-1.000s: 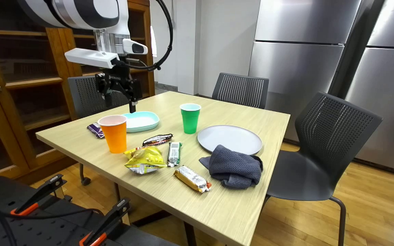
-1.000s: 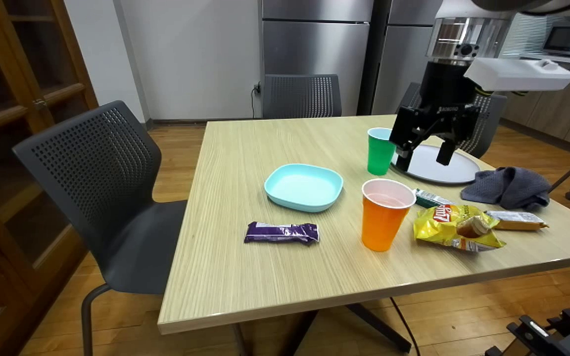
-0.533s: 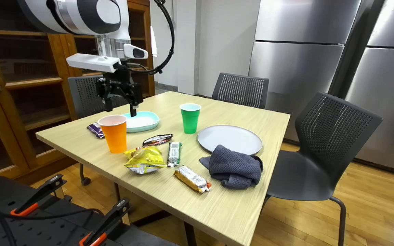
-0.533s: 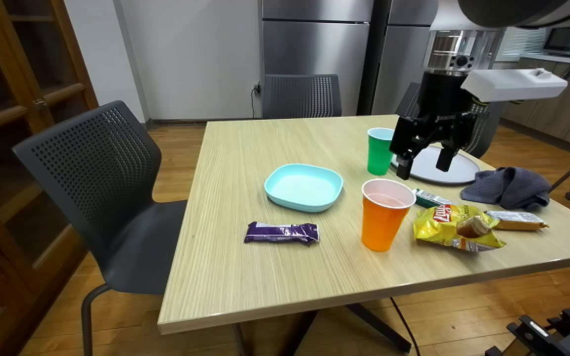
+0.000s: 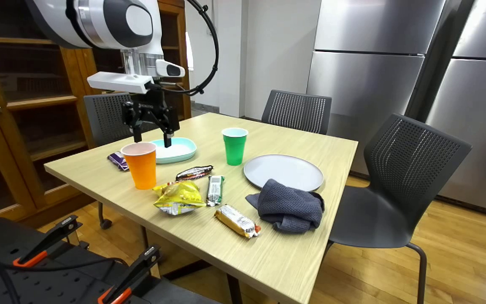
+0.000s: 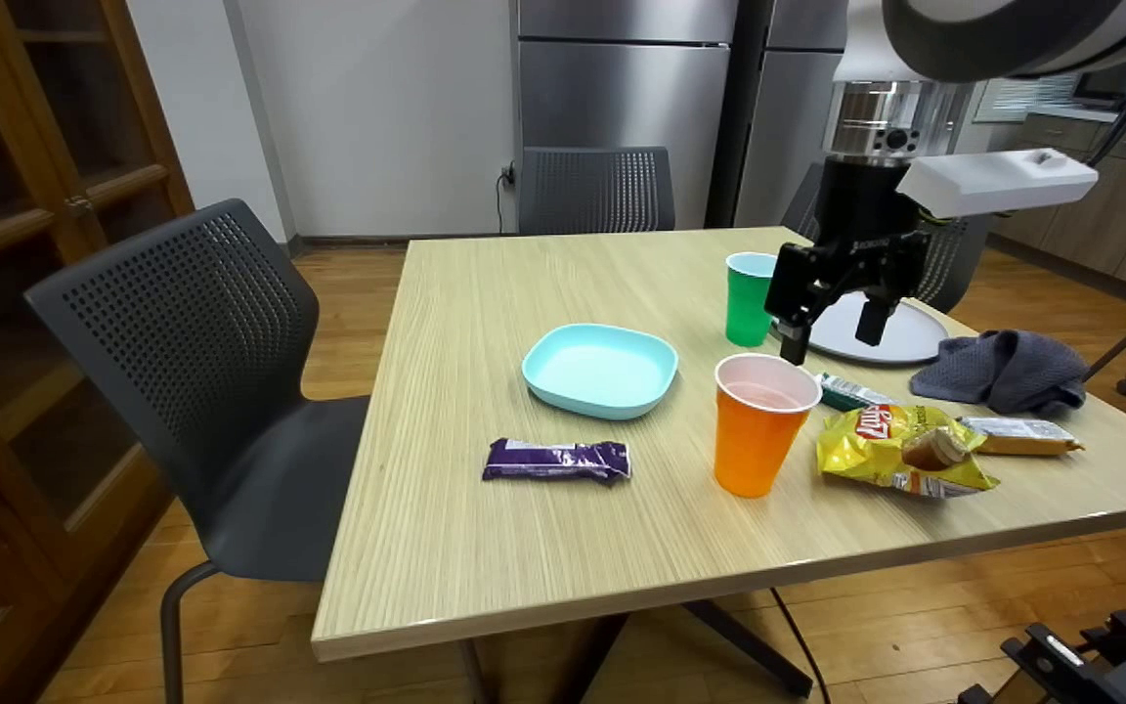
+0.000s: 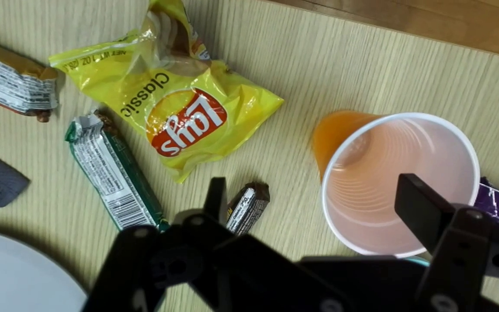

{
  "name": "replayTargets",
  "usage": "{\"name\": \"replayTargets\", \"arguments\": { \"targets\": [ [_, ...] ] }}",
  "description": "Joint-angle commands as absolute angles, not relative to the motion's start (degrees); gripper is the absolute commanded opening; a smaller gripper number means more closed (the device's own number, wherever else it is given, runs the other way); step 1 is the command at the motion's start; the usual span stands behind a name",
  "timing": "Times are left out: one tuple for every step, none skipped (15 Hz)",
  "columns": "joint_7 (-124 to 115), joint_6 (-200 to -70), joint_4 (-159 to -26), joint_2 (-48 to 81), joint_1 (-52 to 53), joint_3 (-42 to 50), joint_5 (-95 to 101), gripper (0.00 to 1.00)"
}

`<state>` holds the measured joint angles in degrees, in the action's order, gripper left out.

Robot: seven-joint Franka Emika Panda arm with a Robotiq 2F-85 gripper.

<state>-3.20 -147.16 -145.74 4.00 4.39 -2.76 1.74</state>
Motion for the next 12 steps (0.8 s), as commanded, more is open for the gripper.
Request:
{"name": "replayTargets", "arguments": {
  "targets": [
    [-6.02, -146.82, -143.10, 7.00, 4.36, -2.47, 4.58, 1.00],
    [-6.25, -146.76, -142.78, 7.57, 4.43, -2.35, 4.93, 1.00],
    [-6.54, -146.72, -142.46, 8.15, 4.51, -2.20, 5.39, 1.00],
    [-6.80, -146.63, -142.16, 8.76, 4.61, -2.06, 5.84, 1.00],
    [-6.91, -146.54, -141.93, 9.19, 4.68, -1.95, 6.12, 1.00],
    [-7.19, -146.47, -141.73, 9.63, 4.81, -1.83, 6.73, 1.00],
    [-7.22, -146.36, -141.59, 9.95, 4.90, -1.77, 7.10, 1.00],
    [-7.48, -146.30, -141.52, 10.22, 5.04, -1.66, 7.73, 1.00],
    [-7.72, -146.19, -141.53, 10.26, 5.17, -1.57, 8.25, 1.00],
    [-7.92, -146.24, -141.61, 10.26, 5.24, -1.52, 8.69, 0.75],
    [-8.28, -146.36, -141.76, 10.16, 5.37, -1.40, 9.48, 0.74],
    [-8.64, -146.33, -141.93, 9.98, 5.50, -1.33, 10.17, 0.65]
  ]
}}
